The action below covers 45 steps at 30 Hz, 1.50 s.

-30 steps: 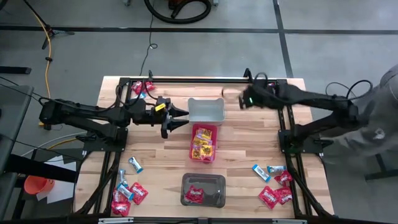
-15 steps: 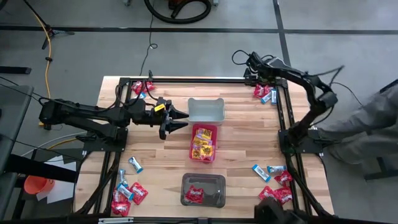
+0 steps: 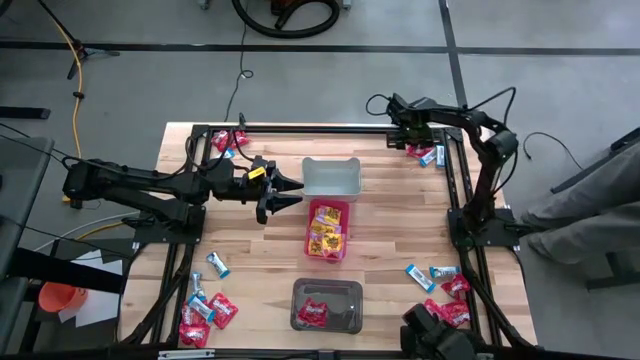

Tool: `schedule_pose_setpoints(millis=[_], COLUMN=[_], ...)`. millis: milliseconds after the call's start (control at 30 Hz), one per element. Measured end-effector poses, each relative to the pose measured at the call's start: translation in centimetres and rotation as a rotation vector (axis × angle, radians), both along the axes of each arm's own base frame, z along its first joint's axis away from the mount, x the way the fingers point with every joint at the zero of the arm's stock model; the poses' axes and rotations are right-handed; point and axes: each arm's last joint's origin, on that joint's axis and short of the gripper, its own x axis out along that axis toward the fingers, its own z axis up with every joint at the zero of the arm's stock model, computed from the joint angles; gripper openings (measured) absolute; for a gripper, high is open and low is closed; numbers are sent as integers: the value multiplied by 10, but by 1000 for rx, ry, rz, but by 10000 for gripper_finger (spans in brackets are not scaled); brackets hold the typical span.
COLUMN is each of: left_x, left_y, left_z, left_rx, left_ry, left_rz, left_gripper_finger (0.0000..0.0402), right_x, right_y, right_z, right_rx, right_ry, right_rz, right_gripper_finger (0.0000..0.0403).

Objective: Sort candy
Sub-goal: Put the red candy into the black bin

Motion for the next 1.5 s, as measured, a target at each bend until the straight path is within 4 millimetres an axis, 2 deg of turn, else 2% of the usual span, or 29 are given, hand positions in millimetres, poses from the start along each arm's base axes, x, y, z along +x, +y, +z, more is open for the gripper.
schedule_pose_setpoints(millis=[100,167,367,433,567,733,867,1000,1167,1500], left_x=[0,0,0,0,0,0,0,0,0,0], left_y=[0,0,0,0,0,0,0,-1,-2,-3], left_z=[0,0,0,0,0,0,0,0,0,0], left_rx=[0,-1,0,0,0,1,1,2,4,4], left_ry=[0,0,0,0,0,0,0,-1,-1,-1], left_rz=[1,1,1,1,1,1,1,-20,-77,-84], left_gripper_finger=[213,213,213,213,213,213,213,213,213,213], right_x=[-2,-2,-1,0,4,6,8,14,24,64], right_y=[-1,-2,-1,1,10,29,53,81,113,168], right_z=[-8,-12,-9,-1,25,73,110,139,157,160], right_rx=[15,27,33,17,-46,-176,-263,-332,-368,-339], right_ry=[49,64,67,53,7,-109,-246,-371,-455,-574], right_rz=[3,20,78,118,165,243,297,371,459,753], right_gripper_finger=[226,194,41,12,21,6,4,3,2,1])
